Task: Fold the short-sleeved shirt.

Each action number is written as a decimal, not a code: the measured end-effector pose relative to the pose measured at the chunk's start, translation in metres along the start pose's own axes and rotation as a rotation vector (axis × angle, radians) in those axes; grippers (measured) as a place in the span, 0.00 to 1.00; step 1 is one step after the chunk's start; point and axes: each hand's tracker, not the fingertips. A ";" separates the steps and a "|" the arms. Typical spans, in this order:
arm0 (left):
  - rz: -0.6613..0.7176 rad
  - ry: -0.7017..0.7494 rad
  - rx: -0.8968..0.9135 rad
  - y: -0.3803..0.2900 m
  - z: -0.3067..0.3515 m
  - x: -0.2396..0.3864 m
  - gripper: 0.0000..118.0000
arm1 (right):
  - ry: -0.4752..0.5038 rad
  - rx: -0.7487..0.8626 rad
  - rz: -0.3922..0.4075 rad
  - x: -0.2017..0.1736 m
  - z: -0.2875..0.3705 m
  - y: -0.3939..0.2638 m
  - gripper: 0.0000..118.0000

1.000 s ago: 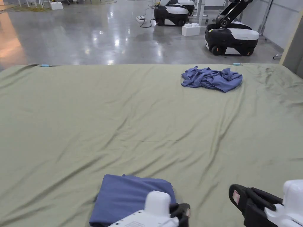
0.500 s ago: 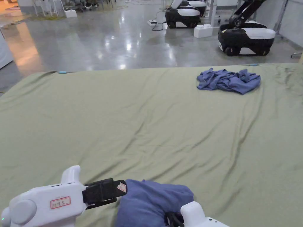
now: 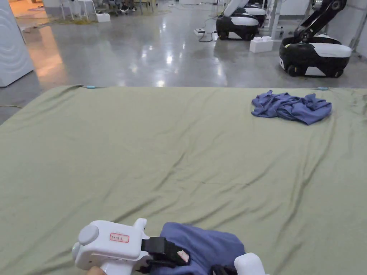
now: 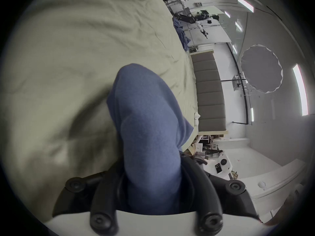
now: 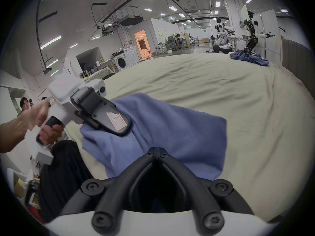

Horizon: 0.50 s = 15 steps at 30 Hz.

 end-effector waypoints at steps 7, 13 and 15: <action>-0.031 0.054 0.043 0.001 0.106 -0.027 0.28 | 0.017 0.046 0.007 -0.011 0.070 0.011 0.02; -0.011 0.350 0.209 0.021 0.312 -0.070 0.28 | -0.041 -0.055 0.008 -0.024 0.084 -0.005 0.02; 0.044 0.436 0.243 0.029 0.374 -0.089 0.28 | -0.054 -0.096 0.000 -0.032 0.077 -0.010 0.02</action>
